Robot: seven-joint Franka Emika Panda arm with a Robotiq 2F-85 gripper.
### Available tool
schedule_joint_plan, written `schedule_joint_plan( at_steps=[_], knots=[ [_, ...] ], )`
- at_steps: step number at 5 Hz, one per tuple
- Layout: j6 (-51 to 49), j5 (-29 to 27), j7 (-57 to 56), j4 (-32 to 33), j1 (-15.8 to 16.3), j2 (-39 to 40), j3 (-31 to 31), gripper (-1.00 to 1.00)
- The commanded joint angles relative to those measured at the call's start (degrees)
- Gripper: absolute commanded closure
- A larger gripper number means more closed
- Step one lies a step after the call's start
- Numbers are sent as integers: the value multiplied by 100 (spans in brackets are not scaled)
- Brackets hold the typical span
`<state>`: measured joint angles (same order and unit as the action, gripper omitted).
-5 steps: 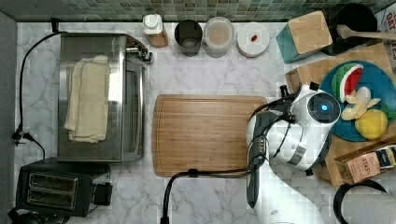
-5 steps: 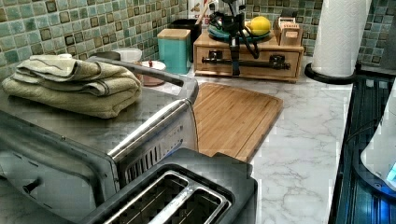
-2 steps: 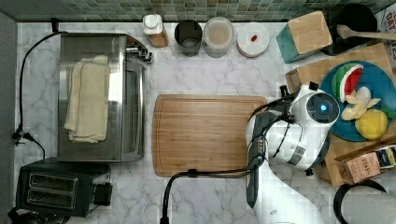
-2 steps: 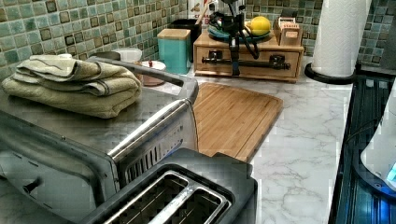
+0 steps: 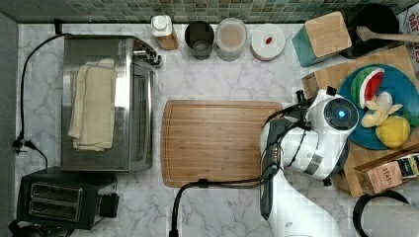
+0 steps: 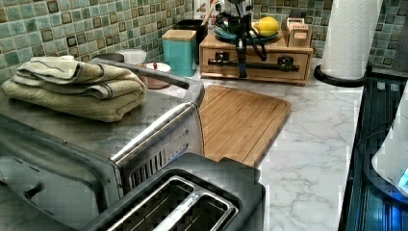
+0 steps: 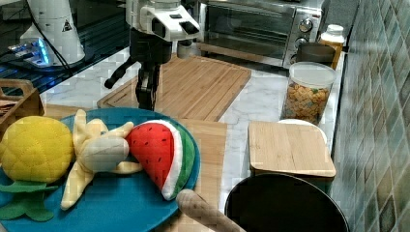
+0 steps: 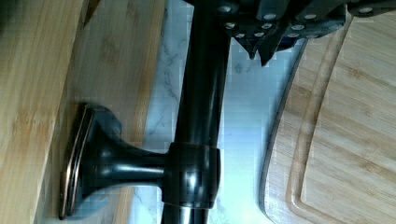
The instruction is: Close the drawer.
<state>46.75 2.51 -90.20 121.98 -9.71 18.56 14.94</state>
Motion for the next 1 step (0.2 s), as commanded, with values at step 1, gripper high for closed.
schedule_joint_plan(
  at_steps=[1],
  knots=[
    [834, 188, 89, -1032, -540, -92, 711, 100]
  ],
)
